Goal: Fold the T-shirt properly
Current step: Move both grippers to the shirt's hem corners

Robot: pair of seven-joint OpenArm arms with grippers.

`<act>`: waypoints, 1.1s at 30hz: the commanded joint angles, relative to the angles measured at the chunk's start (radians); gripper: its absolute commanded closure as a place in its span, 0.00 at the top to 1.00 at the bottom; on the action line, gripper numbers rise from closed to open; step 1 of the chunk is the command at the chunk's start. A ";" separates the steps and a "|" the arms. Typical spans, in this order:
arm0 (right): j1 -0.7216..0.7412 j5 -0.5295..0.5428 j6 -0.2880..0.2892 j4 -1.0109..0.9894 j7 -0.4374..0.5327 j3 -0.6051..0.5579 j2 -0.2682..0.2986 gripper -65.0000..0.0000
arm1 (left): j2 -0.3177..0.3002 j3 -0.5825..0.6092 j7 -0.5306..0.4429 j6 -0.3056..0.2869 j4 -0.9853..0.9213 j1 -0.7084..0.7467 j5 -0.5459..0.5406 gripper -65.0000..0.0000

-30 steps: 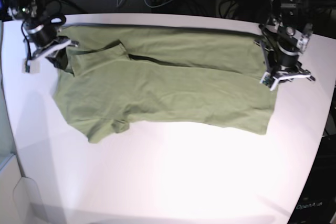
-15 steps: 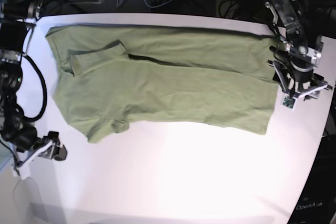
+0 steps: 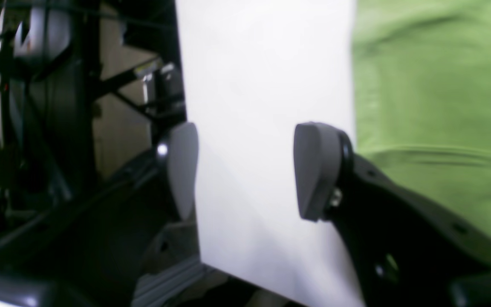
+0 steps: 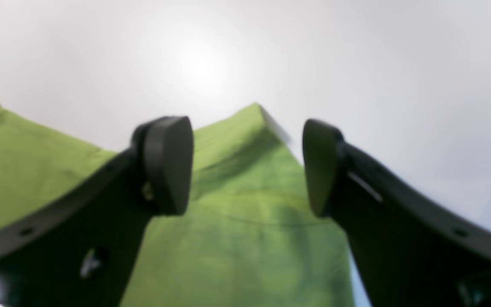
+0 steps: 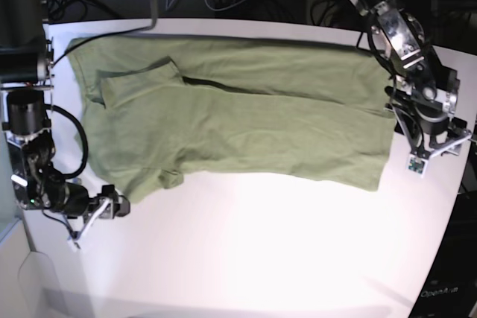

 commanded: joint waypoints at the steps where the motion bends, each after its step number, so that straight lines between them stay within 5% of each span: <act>1: 0.047 0.005 0.026 0.003 0.037 -0.013 -0.002 0.62 | -0.006 0.004 -0.014 0.012 0.022 -0.015 0.001 0.52; 12: 0.051 -0.217 0.029 -0.154 0.197 -0.021 -0.073 0.62 | -0.006 0.004 -0.011 0.012 0.022 -0.009 0.003 0.52; 19: 0.037 -0.225 0.029 -0.160 0.209 -0.023 -0.102 0.60 | -0.006 0.004 -0.011 0.012 0.022 -0.015 0.003 0.52; 22: 0.033 -0.225 0.029 -0.160 0.209 -0.023 -0.106 0.49 | -0.006 0.007 -0.011 0.012 0.022 -0.015 0.003 0.52; 28: 0.030 -0.227 0.029 -0.160 0.209 -0.023 -0.109 0.04 | -0.006 0.007 -0.011 0.012 0.022 -0.016 0.003 0.52; 33: 0.031 -0.227 0.029 -0.157 0.211 -0.024 -0.108 0.02 | -0.006 0.007 -0.004 0.012 0.019 -0.046 0.003 0.52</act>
